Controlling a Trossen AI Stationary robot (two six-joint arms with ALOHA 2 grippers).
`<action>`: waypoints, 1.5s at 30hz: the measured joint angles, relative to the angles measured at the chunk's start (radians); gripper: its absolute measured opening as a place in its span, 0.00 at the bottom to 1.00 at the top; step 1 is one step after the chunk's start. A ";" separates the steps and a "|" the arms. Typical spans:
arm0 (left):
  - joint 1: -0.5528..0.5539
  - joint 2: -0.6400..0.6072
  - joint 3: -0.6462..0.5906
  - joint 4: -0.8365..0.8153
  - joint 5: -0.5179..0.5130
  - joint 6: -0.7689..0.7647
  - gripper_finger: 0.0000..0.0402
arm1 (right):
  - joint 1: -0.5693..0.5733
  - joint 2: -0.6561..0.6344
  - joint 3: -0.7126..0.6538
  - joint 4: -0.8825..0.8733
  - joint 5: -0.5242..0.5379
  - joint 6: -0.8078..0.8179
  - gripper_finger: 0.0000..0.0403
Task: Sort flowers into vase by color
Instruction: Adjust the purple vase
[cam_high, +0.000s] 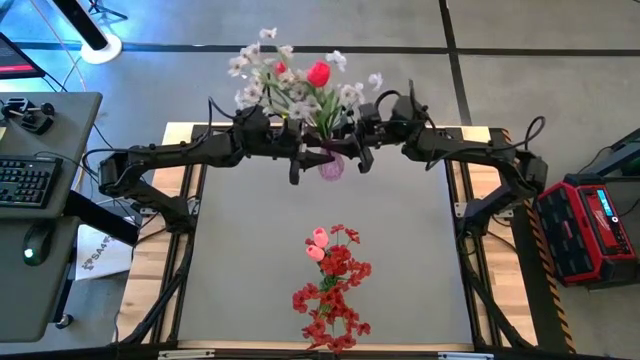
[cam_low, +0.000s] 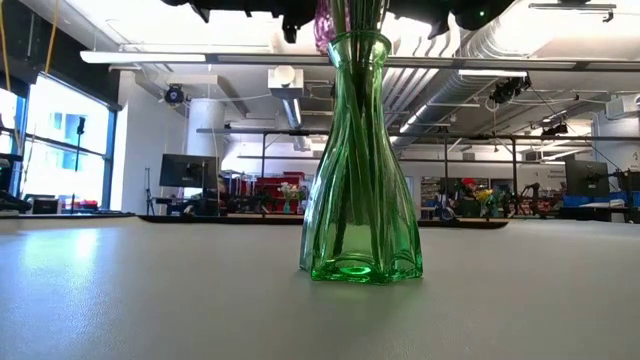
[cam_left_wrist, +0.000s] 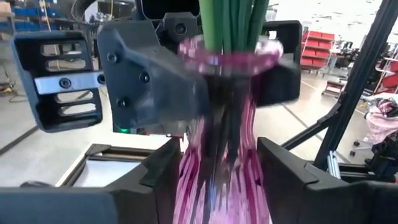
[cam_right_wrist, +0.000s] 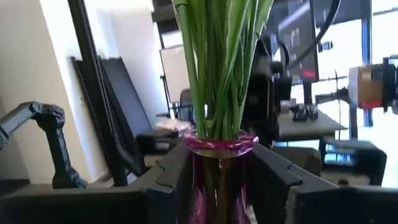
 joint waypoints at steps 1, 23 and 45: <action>0.000 0.000 0.000 -0.006 0.000 0.001 0.39 | 0.000 -0.004 0.000 -0.021 0.000 -0.001 0.29; -0.001 -0.002 0.000 -0.129 -0.056 0.064 0.32 | -0.013 -0.019 -0.002 -0.214 0.008 -0.082 0.28; 0.000 -0.001 0.043 -0.364 -0.106 0.183 0.32 | -0.023 -0.049 0.000 -0.379 0.035 -0.041 0.38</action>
